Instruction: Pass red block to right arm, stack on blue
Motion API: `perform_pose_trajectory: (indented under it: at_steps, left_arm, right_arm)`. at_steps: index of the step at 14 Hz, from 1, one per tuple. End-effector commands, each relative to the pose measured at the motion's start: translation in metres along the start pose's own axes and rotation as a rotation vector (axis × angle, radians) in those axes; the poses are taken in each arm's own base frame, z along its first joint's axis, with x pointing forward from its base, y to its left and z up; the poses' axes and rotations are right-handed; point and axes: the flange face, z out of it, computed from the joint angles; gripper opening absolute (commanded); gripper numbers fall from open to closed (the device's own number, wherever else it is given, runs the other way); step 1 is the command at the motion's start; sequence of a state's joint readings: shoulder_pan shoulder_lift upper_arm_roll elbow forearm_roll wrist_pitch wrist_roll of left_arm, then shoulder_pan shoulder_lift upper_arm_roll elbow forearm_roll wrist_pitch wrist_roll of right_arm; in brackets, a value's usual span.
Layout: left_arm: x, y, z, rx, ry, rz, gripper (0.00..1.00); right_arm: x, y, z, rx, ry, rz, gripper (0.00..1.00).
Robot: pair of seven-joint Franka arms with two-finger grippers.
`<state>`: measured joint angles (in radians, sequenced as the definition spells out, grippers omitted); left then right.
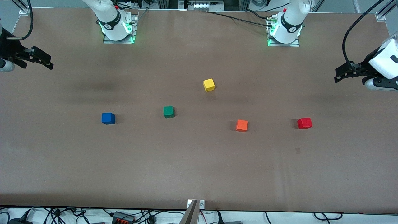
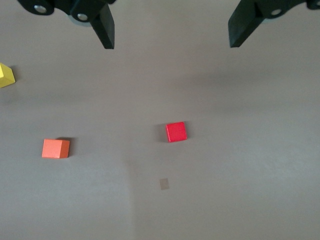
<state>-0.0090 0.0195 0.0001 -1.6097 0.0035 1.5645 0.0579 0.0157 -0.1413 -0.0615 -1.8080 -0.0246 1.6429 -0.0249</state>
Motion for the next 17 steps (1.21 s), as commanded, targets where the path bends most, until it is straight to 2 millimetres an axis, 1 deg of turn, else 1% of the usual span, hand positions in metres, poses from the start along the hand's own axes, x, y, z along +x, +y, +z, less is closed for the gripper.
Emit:
perform_pose_trajectory:
  at_steps: [1, 4, 5, 6, 8, 10, 12, 13, 14, 15, 17]
  left_arm:
    - [0.000, 0.000, -0.003, 0.013, -0.016, 0.009, 1.00]
    - [0.003, -0.001, 0.002, 0.009, -0.025, 0.002, 1.00]
    - [0.007, -0.003, 0.008, 0.004, -0.035, 0.004, 1.00]
    - [0.010, -0.004, 0.008, 0.004, -0.032, -0.001, 1.00]
    - [0.018, -0.004, 0.018, 0.005, -0.048, 0.002, 1.00]
    - [0.026, -0.006, 0.018, 0.009, -0.043, 0.007, 1.00]
    - [0.033, -0.007, 0.037, 0.007, -0.081, 0.009, 1.00]
    - [0.034, -0.010, 0.042, 0.007, -0.095, 0.006, 1.00]
    - [0.038, -0.014, 0.058, 0.003, -0.127, 0.000, 1.00]
    - [0.041, -0.022, 0.069, 0.000, -0.146, -0.014, 1.00]
    - [0.051, -0.034, 0.100, -0.003, -0.168, -0.031, 1.00]
  right_arm:
    - [-0.006, 0.002, -0.004, -0.015, 0.005, -0.035, 1.00]
    - [-0.005, 0.002, -0.003, -0.015, 0.000, -0.036, 1.00]
    - [-0.005, 0.001, -0.002, -0.017, -0.001, -0.039, 1.00]
    - [-0.005, 0.001, -0.003, -0.017, 0.000, -0.039, 1.00]
    - [-0.005, 0.000, -0.002, -0.017, 0.000, -0.039, 1.00]
    - [-0.005, 0.000, -0.002, -0.018, 0.005, -0.040, 1.00]
    - [-0.004, 0.000, -0.001, -0.017, 0.000, -0.039, 1.00]
    - [-0.004, 0.000, -0.001, -0.017, 0.000, -0.039, 1.00]
    - [-0.004, 0.000, -0.002, -0.016, 0.002, -0.039, 1.00]
    - [-0.004, 0.000, -0.001, -0.016, 0.002, -0.039, 1.00]
    - [-0.004, 0.000, 0.001, -0.016, -0.003, -0.039, 1.00]
